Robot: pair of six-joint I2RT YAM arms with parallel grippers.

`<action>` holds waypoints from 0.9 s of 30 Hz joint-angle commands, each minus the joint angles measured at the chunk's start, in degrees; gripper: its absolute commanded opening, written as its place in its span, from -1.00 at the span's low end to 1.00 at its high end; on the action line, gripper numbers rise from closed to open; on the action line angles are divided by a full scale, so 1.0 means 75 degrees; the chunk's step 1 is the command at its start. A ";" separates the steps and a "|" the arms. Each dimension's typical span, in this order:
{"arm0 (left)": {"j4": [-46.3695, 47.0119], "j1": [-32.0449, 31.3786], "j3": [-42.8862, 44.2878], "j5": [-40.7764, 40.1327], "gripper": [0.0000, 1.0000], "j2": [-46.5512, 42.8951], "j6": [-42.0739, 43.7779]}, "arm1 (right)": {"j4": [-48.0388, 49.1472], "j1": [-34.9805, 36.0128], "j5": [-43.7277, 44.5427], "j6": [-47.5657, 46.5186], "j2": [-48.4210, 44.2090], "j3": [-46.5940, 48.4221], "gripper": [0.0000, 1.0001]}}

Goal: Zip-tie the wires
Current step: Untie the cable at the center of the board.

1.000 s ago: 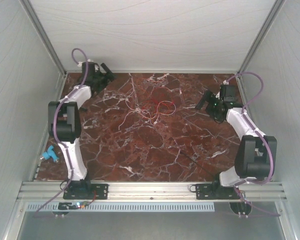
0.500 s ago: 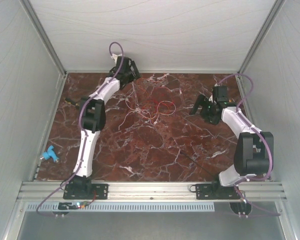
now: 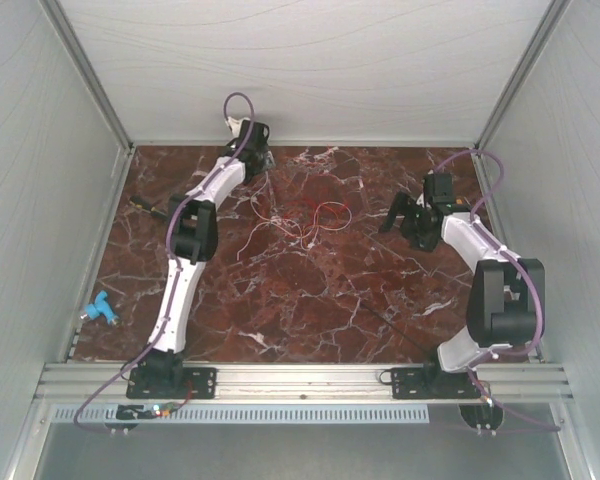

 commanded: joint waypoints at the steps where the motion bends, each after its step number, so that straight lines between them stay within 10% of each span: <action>1: -0.0408 -0.0081 0.0524 -0.0066 0.13 0.0214 0.0003 | -0.0055 0.0049 0.0033 0.0143 0.0192 0.0174 0.96; 16: 0.0406 -0.0136 0.0351 0.0309 -1.00 0.0208 0.0624 | -0.0269 0.0325 0.0104 0.0031 0.0311 0.0227 0.96; 27: 0.1949 0.0041 -0.0103 -0.1005 -1.00 -0.1253 0.0773 | -0.0279 0.0471 0.0189 -0.0035 -0.0273 0.0056 0.96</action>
